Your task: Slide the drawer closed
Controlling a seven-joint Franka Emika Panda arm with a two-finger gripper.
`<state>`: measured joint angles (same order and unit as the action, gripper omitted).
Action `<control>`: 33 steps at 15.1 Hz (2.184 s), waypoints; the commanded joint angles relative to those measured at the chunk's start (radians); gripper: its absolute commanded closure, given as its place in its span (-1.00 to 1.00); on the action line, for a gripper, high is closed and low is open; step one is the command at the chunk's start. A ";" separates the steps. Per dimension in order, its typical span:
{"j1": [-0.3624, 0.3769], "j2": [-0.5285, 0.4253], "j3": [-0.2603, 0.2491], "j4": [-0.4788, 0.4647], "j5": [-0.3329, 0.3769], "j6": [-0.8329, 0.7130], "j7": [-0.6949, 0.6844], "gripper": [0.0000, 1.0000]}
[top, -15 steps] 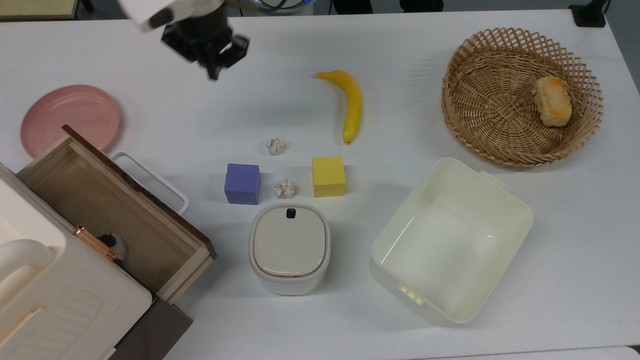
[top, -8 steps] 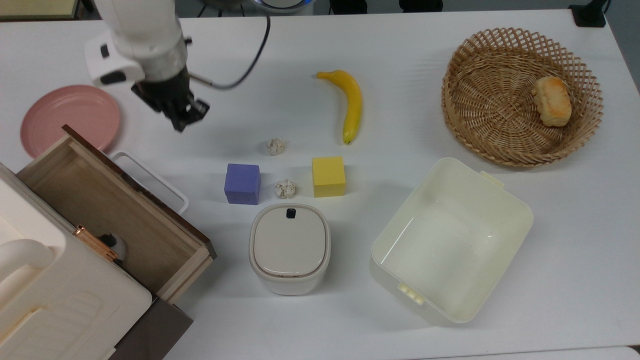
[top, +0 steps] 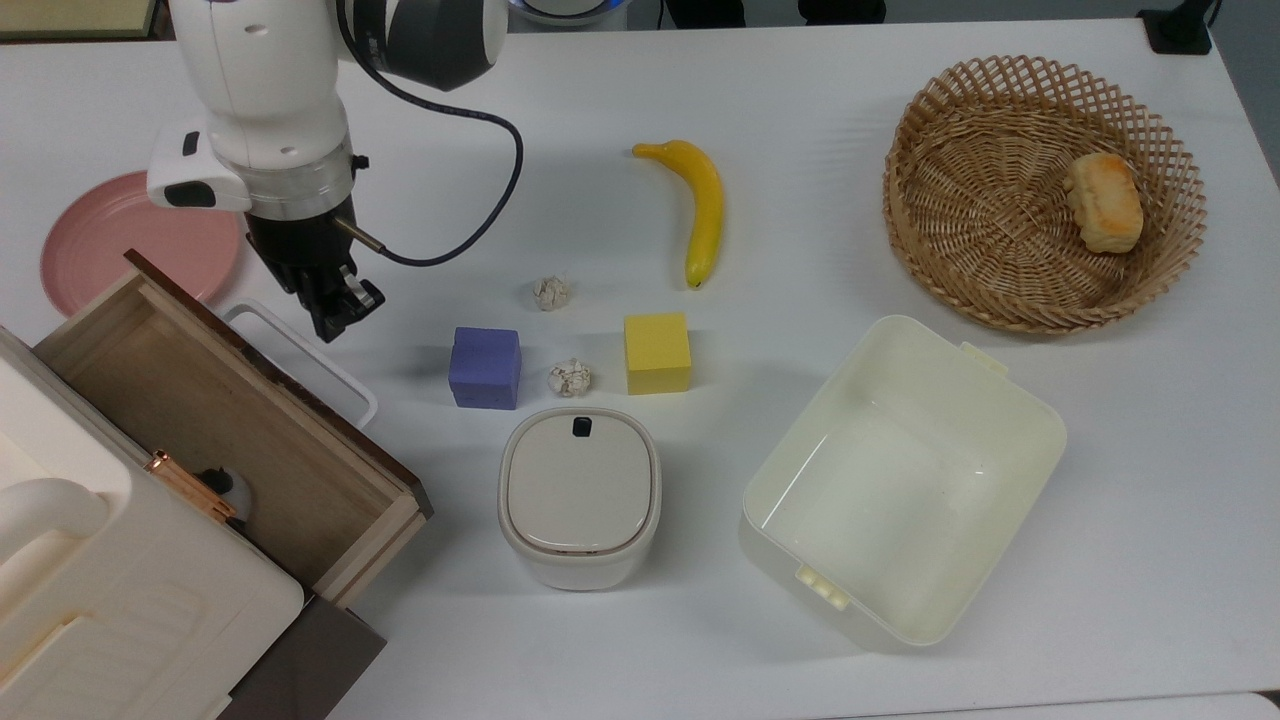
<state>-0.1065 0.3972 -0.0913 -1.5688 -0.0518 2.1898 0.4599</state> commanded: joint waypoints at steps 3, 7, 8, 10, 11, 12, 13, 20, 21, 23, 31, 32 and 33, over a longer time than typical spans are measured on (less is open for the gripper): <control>0.005 0.023 -0.002 0.012 -0.026 0.090 0.028 1.00; 0.005 0.043 -0.004 0.019 -0.034 0.096 0.029 1.00; 0.005 0.054 -0.004 0.036 -0.034 0.105 0.029 1.00; 0.005 0.081 -0.013 0.068 -0.034 0.128 0.031 1.00; 0.010 0.098 -0.028 0.087 -0.033 0.136 0.031 1.00; 0.022 0.126 -0.051 0.125 -0.033 0.143 0.042 1.00; 0.030 0.147 -0.070 0.151 -0.033 0.154 0.054 1.00; 0.042 0.207 -0.120 0.174 -0.034 0.372 0.062 1.00; 0.042 0.213 -0.120 0.174 -0.034 0.396 0.062 1.00; 0.039 0.215 -0.125 0.173 -0.034 0.447 0.060 1.00; 0.050 0.212 -0.120 0.159 -0.052 0.446 0.051 1.00; 0.065 0.206 -0.119 0.158 -0.065 0.427 0.051 1.00; 0.080 0.193 -0.119 0.150 -0.072 0.386 0.051 1.00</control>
<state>-0.0799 0.5991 -0.1870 -1.4252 -0.0843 2.5853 0.4882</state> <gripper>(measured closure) 0.991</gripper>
